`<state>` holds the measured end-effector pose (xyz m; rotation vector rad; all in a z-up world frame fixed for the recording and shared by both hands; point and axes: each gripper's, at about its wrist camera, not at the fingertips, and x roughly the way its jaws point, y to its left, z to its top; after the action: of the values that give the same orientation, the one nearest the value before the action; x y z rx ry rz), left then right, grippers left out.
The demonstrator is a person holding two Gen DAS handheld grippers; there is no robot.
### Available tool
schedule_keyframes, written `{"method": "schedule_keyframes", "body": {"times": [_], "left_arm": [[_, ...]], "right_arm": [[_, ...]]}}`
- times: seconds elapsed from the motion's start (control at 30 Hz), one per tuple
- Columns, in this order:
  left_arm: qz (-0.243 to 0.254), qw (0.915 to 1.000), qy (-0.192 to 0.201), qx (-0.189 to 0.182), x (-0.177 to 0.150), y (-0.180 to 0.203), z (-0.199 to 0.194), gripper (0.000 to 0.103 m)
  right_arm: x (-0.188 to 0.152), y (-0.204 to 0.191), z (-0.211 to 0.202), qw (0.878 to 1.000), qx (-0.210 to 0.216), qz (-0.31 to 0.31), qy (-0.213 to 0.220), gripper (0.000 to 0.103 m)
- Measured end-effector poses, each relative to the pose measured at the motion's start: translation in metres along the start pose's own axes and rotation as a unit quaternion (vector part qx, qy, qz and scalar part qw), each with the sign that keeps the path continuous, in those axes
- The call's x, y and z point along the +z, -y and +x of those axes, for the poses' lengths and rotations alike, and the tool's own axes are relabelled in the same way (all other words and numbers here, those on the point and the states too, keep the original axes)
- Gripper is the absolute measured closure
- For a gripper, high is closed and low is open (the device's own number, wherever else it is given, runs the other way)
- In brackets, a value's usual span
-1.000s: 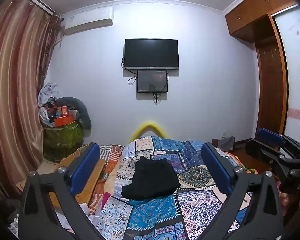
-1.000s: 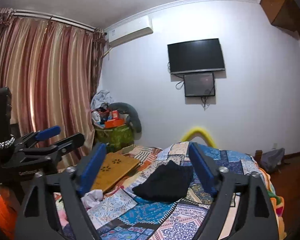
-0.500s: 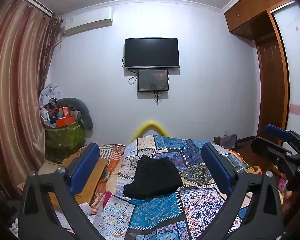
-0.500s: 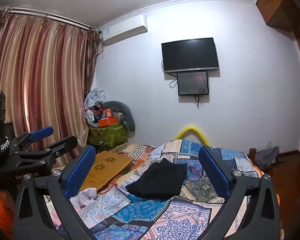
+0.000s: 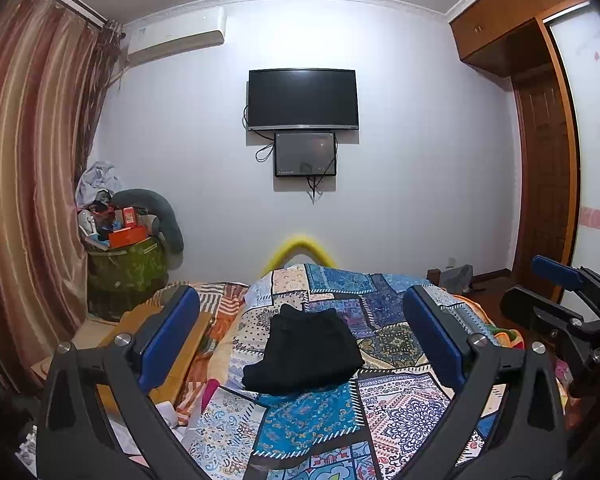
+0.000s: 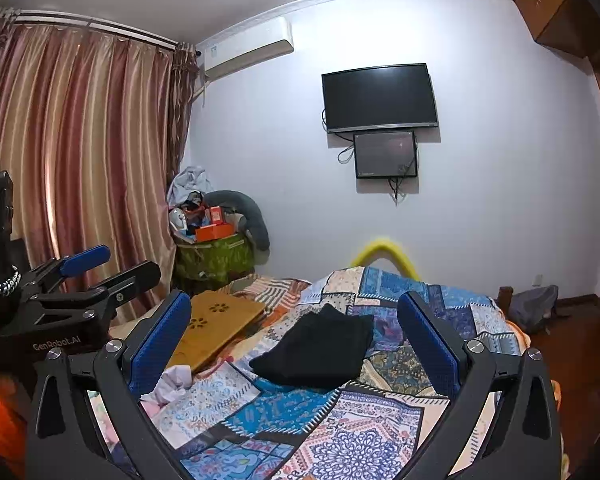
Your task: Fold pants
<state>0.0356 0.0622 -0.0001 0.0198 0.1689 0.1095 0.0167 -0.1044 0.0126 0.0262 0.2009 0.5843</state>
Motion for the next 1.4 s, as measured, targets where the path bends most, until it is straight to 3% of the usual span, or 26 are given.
{"method": "schedule_keyframes", "body": {"times": [1.4], "left_arm": [[0.004,0.9995,-0.015,-0.027,-0.0043,0.0052,0.0085,0.000]], "right_arm": [[-0.0021,0.0089,-0.0004,1.000,-0.011,0.017,-0.013,0.000]]}}
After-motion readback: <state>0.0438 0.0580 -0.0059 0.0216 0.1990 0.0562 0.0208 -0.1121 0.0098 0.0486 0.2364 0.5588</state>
